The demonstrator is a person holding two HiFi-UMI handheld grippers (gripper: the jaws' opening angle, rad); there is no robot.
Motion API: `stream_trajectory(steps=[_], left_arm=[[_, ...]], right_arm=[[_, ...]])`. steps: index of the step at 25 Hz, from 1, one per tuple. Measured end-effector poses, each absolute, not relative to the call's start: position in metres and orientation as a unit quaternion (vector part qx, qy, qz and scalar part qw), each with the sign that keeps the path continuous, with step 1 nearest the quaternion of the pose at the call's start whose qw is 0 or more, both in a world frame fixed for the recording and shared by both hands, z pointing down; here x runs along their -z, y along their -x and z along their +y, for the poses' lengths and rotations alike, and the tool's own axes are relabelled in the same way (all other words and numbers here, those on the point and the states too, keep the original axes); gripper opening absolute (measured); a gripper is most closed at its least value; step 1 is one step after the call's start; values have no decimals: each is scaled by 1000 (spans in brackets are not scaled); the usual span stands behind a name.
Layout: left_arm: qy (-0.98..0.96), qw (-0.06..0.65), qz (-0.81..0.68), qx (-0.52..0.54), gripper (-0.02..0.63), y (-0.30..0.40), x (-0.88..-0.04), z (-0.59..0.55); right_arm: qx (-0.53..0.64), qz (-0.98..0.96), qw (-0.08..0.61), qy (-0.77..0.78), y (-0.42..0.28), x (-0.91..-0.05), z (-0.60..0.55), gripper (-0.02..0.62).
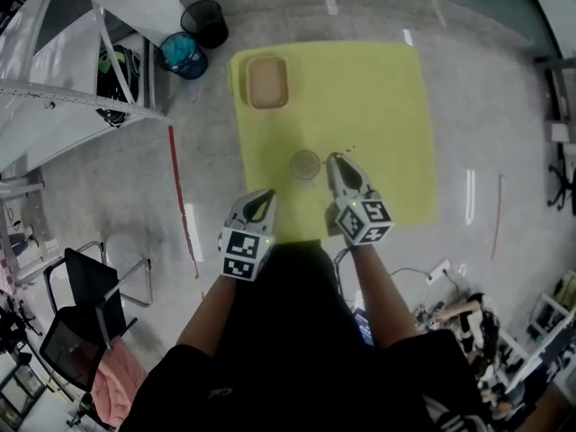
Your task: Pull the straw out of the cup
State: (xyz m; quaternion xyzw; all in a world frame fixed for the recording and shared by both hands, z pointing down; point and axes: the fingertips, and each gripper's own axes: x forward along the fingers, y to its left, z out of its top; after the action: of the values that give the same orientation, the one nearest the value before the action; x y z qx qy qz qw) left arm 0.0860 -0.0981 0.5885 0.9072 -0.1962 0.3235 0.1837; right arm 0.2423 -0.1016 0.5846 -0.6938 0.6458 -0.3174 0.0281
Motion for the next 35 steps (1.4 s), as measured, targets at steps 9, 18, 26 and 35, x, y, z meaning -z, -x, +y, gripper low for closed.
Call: stream_trajectory(steps=[9,18,26,35], left_arm=[[-924,152,-202,-286,44,-107,-562,-114],[-940,125,-198,-250,44,-100,-521,-119],[-963,98,-164,-188,44,-105,-482,-109],[-968,87,-170,-165,44,-100,-454,-111]], right_arm=[[285,634,45,718,-248,-537,-96,34],[258,624,48,736,-233,-492,-78,34],[208,622,44,754,-214,-449,-61,34],[143,621,33,770,-196,-394,-25,32]])
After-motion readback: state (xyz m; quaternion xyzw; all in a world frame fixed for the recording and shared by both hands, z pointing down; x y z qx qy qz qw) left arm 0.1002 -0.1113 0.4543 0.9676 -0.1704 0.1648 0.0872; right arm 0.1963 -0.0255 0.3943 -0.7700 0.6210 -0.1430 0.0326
